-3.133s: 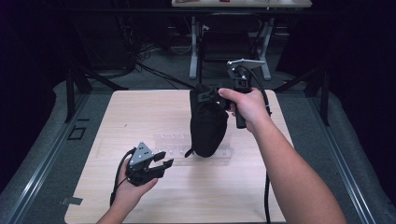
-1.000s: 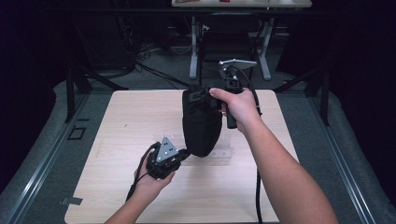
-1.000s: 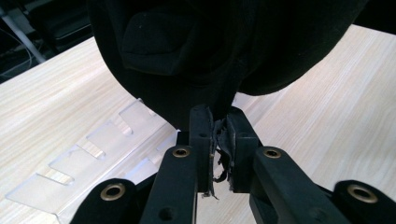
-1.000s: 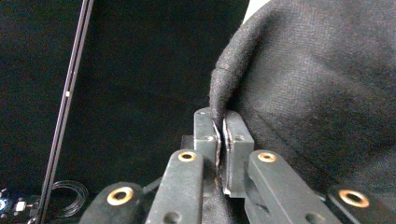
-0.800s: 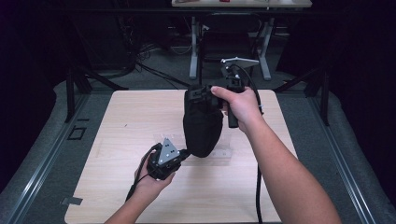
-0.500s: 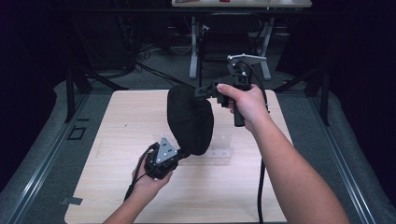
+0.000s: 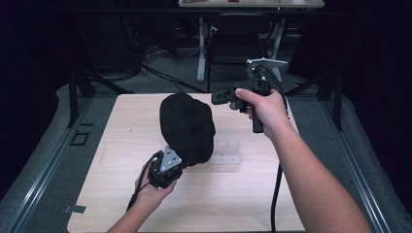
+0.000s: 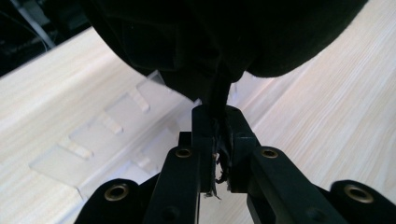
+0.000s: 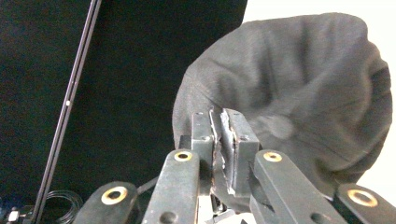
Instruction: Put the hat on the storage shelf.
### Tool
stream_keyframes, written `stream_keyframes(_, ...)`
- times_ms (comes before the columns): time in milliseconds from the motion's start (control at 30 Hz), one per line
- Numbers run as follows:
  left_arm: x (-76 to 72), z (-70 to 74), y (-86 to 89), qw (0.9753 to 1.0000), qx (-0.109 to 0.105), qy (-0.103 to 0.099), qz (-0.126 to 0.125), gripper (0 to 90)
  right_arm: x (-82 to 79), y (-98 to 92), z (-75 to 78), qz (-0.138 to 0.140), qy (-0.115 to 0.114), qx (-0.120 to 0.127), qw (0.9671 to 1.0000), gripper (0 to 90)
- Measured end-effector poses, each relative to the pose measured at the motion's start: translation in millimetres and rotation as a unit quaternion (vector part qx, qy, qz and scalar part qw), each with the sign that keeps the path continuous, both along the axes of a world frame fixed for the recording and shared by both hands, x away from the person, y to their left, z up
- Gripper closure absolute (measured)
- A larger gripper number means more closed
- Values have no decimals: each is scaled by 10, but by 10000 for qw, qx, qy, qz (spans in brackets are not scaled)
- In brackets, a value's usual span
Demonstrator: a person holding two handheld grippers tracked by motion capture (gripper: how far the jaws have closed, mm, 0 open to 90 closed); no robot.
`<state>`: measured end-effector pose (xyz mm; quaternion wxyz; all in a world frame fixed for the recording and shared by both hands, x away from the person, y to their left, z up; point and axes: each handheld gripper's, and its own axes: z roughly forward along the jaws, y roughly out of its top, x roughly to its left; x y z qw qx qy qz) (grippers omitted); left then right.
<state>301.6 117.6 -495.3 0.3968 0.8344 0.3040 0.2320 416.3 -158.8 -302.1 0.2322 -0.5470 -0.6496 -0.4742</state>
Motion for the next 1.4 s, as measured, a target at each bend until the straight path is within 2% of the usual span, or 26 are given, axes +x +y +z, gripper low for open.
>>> stream_keyframes(67, 3, -33, 3, 10000, -11, 51, 40, 852, -7, -12, 6, -15, 2, 12, 10000, 834)
stream_keyframes(100, 35, -64, 45, 9998, 55, 85, -191, 852, -10, -21, 10, -9, -1, 3, 10000, 835)
stream_keyframes(133, 21, -97, 68, 9999, -80, 82, -72, 851, -18, -46, 16, -38, -21, -8, 10000, 835)
stream_keyframes(500, 17, -139, 150, 9993, -315, 205, 57, 831, -45, -189, 21, -181, -48, -138, 9997, 818)
stream_keyframes(533, 12, -140, 170, 9992, -324, 209, 89, 783, -53, -217, 24, -201, -60, -169, 9996, 817)
stream_keyframes(633, 0, -135, 217, 9991, -336, 201, 136, 729, -77, -253, 21, -223, -93, -263, 9994, 812)
stream_keyframes(667, -25, -147, 246, 9981, -478, 246, 294, 701, -86, -267, 13, -224, -85, -275, 9993, 810)
stream_keyframes(700, -30, -149, 273, 9978, -516, 300, 284, 680, -94, -276, 7, -243, -75, -295, 9992, 809)
stream_keyframes(800, -48, -153, 324, 9975, -558, 300, 321, 650, -111, -310, -7, -289, -87, -418, 9987, 809)
stream_keyframes(833, -64, -151, 354, 9970, -615, 320, 349, 608, -130, -360, -23, -322, -106, -490, 9982, 805)
stream_keyframes(900, -85, -138, 413, 9965, -683, 295, 371, 579, -137, -378, -28, -341, -124, -524, 9980, 804)
stream_keyframes(967, -106, -124, 476, 9959, -730, 349, 413, 552, -156, -428, -36, -402, -151, -594, 9973, 801)
stream_keyframes(1067, -137, -128, 610, 9939, -841, 496, 521, 522, -211, -512, -40, -533, -270, -788, 9951, 803)
stream_keyframes(1167, -156, -138, 678, 9928, -888, 562, 581, 492, -232, -536, -54, -532, -305, -856, 9944, 803)
stream_keyframes(1200, -180, -172, 769, 9912, -943, 657, 659, 485, -260, -540, -63, -568, -356, -1049, 9922, 802)
stream_keyframes(1300, -198, -221, 835, 9900, -971, 728, 726, 468, -291, -554, -94, -527, -367, -1095, 9919, 797)
stream_keyframes(1333, -205, -254, 874, 9891, -1007, 773, 752, 467, -318, -560, -126, -503, -394, -1228, 9904, 794)
stream_keyframes(1367, -208, -286, 914, 9882, -1043, 817, 771, 467, -318, -560, -126, -503, -394, -1228, 9904, 794)
stream_keyframes(1400, -215, -350, 977, 9852, -1220, 865, 838, 466, -350, -567, -194, -506, -424, -1375, 9883, 787)
